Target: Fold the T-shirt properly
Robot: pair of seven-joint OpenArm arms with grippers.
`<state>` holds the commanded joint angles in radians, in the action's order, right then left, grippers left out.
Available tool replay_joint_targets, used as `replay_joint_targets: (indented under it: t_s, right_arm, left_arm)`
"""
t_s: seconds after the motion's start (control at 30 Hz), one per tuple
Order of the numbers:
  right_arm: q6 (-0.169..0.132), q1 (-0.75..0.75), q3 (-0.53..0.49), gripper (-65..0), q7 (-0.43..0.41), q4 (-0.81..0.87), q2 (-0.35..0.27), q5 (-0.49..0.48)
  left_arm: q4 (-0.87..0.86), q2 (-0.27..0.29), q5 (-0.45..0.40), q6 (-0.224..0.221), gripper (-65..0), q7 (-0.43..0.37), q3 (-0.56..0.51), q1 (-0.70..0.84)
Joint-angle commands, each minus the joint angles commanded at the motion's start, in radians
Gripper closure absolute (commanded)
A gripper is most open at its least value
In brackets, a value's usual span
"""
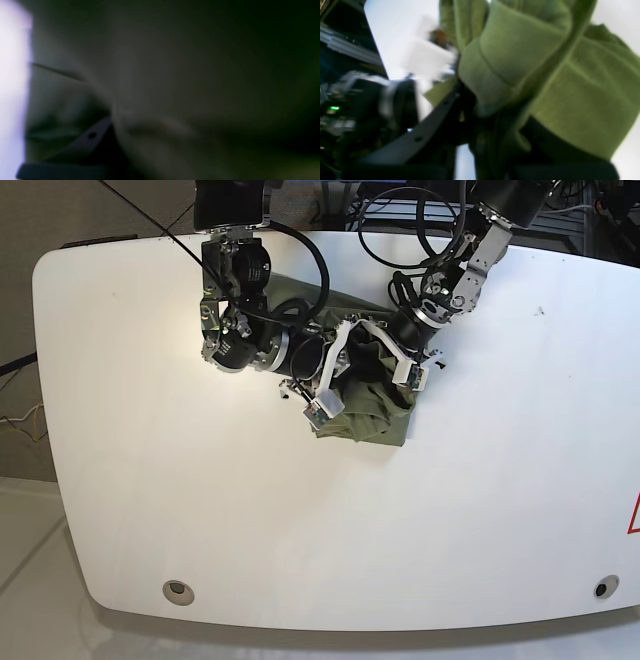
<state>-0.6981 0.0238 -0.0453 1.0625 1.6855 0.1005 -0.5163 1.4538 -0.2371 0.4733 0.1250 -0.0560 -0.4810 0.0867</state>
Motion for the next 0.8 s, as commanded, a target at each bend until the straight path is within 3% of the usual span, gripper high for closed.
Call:
replay_joint_targets:
  t_s: [0.23,0.67,0.8]
  right_arm:
    - [0.0,0.0,0.002,-0.1,-0.021,0.0,-0.037,-0.002]
    - [0.0,-0.008,0.003,-0.1,-0.054,-0.043,-0.046,0.0]
    - [0.0,-0.008,0.003,-0.1,-0.078,-0.061,-0.057,-0.005]
  left_arm:
    - [0.06,-0.002,0.0,-0.002,-7.8,0.0,0.021,0.008]
    - [0.187,0.0,0.0,-0.005,-7.8,0.0,0.126,0.057]
    - [0.224,0.0,0.0,-0.044,-7.8,0.0,0.161,0.077]
